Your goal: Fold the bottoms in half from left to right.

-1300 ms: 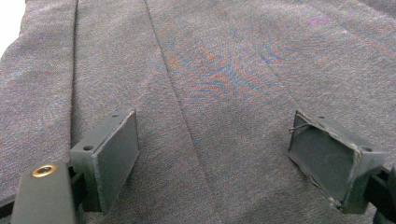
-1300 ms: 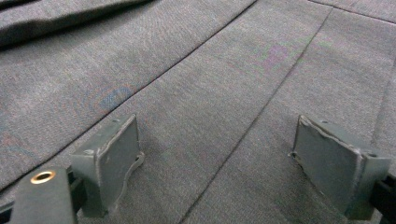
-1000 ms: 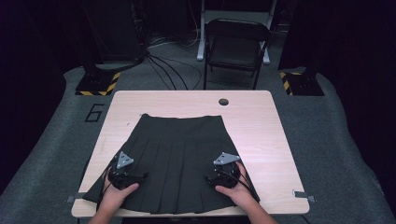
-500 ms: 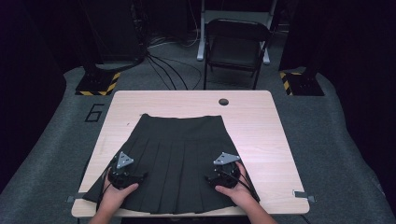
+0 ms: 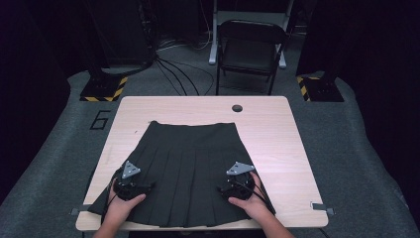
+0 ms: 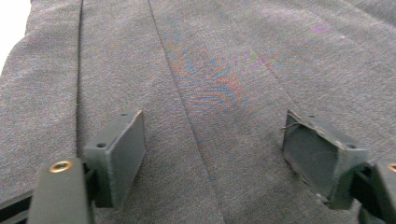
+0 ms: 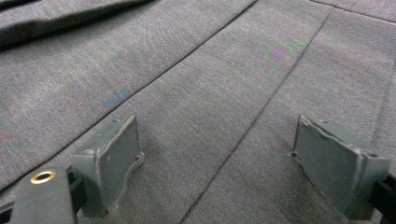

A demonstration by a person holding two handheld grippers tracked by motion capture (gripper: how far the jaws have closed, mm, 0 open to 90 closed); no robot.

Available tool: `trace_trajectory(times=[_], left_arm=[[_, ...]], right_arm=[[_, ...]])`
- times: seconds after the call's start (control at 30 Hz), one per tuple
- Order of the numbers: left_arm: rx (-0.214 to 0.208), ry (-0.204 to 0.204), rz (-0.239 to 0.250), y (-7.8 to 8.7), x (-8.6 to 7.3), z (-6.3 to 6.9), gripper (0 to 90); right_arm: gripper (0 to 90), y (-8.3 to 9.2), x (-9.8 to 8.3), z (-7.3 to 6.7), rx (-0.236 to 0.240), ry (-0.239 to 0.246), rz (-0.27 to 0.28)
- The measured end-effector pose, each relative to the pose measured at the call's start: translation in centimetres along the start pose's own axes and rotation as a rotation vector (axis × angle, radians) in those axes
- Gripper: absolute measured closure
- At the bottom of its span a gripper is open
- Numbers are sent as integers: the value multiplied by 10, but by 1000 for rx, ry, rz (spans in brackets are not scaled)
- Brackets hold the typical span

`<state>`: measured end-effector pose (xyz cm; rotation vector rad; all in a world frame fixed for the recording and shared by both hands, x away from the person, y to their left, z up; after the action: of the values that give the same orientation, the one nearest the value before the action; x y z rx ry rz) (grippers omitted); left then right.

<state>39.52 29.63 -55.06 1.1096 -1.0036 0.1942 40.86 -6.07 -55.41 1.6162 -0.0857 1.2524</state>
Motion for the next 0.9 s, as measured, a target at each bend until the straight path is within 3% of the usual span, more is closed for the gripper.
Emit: trace_trajectory(times=[0.33, 0.6, 0.77, 0.9], left_arm=[[-7, -13, -6, 1, 2, 2, 263], [-5, 22, 20, 8, 6, 0, 285], [-20, 27, 4, 8, 11, -1, 313], [-32, 24, 11, 14, 26, -5, 331]], right_arm=[[138, 0, 0, 0, 0, 0, 0], [138, 0, 0, 0, 0, 0, 0], [138, 0, 0, 0, -1, 0, 1], [138, 0, 0, 0, -1, 0, 1]])
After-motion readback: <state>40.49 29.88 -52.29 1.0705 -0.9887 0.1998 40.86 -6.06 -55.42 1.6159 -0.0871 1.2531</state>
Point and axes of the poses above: each handheld gripper's, and its own axes: y roughly backward along the jaws, x roughly out of its top, z roughly to its right, the point moved 4 cm from there along -y, roughly forward along the jaws, and after that the axes turned 6 degrees about -x, right-handed, at the moved point
